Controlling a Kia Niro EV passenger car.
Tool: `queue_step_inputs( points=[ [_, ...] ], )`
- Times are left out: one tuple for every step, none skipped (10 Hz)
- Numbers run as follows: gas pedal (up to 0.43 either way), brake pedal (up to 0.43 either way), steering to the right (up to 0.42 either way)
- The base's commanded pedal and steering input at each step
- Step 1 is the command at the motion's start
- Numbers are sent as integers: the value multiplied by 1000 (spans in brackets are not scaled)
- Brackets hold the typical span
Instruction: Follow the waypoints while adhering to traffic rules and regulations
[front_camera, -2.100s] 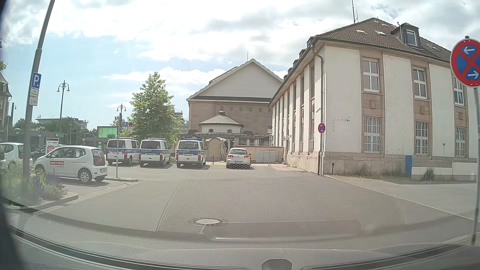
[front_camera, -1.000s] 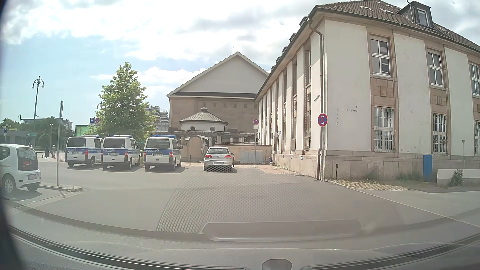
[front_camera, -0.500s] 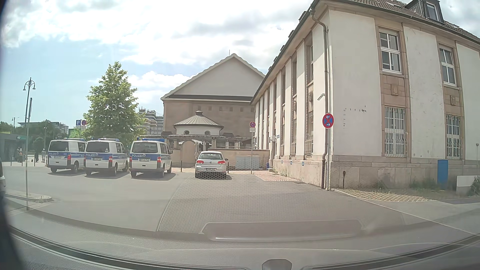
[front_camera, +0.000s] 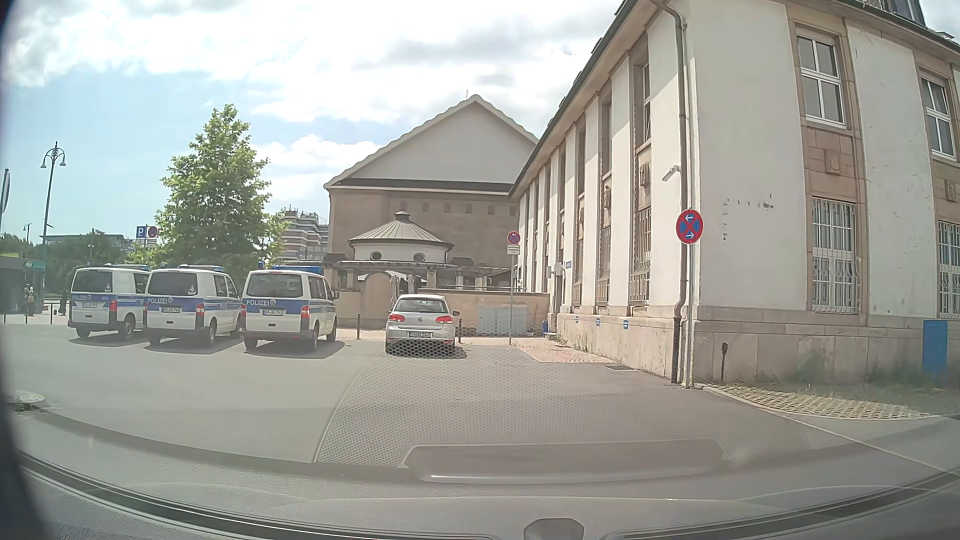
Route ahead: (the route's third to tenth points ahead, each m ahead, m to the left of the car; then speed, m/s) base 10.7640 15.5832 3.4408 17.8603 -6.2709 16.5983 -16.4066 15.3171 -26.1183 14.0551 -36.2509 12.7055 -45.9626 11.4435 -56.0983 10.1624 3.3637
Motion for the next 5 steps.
queue_step_inputs(
  points=[
    [0, 30, -79],
    [0, 24, -94],
    [0, 24, -106],
    [0, 24, -120],
    [0, 30, -133]
  ],
)
